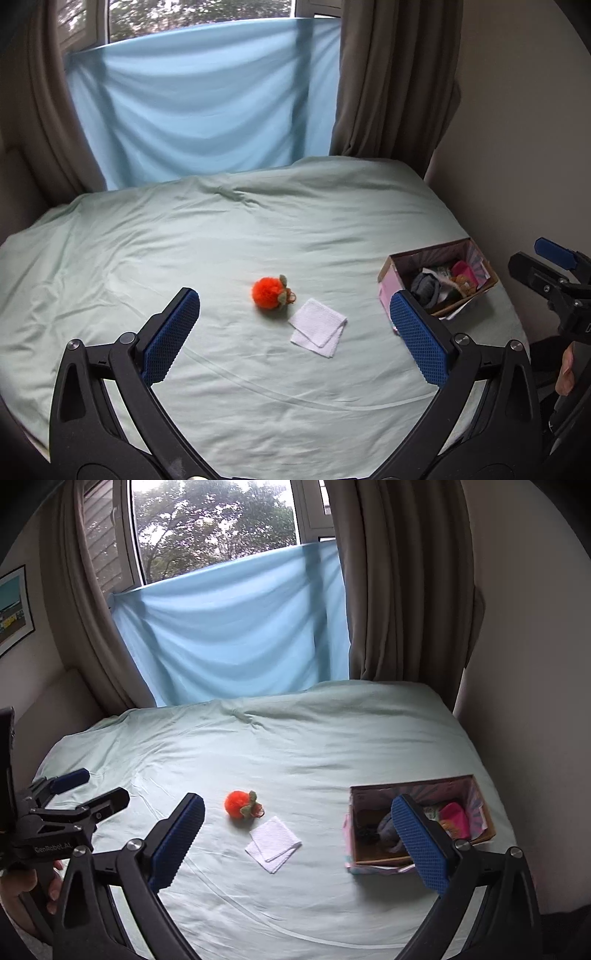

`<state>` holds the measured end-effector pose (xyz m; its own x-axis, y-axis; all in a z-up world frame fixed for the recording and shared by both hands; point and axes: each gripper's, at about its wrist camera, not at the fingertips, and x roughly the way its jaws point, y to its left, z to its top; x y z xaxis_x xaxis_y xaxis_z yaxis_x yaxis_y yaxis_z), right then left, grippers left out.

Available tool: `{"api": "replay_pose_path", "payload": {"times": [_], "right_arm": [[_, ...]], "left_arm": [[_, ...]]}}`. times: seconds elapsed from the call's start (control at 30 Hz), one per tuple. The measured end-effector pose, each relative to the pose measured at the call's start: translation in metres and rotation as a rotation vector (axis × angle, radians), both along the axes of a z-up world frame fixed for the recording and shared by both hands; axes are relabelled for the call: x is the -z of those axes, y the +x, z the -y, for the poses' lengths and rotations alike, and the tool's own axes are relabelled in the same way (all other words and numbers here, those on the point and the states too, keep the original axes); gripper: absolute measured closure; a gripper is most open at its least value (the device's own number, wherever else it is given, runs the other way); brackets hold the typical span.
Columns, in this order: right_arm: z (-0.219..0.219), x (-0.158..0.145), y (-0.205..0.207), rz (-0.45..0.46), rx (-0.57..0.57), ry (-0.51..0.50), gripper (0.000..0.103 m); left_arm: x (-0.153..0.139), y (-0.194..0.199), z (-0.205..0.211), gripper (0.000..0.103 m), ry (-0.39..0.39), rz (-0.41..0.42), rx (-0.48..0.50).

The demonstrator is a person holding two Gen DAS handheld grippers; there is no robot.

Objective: Organize soft objects
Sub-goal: 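Withdraw both tools from the box toward the orange plush and white cloth, then grasp the orange fluffy plush with the left tool while the right tool grasps the white cloth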

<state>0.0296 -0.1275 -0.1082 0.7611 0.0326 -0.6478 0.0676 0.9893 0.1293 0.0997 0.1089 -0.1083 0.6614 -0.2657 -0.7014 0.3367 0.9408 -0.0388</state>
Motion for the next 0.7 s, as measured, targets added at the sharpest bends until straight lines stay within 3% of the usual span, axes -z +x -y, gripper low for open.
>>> {"api": "replay_pose_path", "payload": {"times": [0.13, 0.23, 0.7], "right_arm": [[-0.023, 0.031, 0.017, -0.021, 0.013, 0.011, 0.002], [-0.04, 0.069, 0.035, -0.047, 0.014, -0.001, 0.002], [-0.078, 0.28, 0.126, -0.184, 0.04, 0.036, 0.002]], "left_arm": [[0.027, 0.032, -0.017, 0.0, 0.009, -0.006, 0.049], [0.065, 0.065, -0.026, 0.0, 0.027, -0.021, 0.083], [0.259, 0.186, -0.004, 0.001, 0.041, -0.096, 0.265]]}}
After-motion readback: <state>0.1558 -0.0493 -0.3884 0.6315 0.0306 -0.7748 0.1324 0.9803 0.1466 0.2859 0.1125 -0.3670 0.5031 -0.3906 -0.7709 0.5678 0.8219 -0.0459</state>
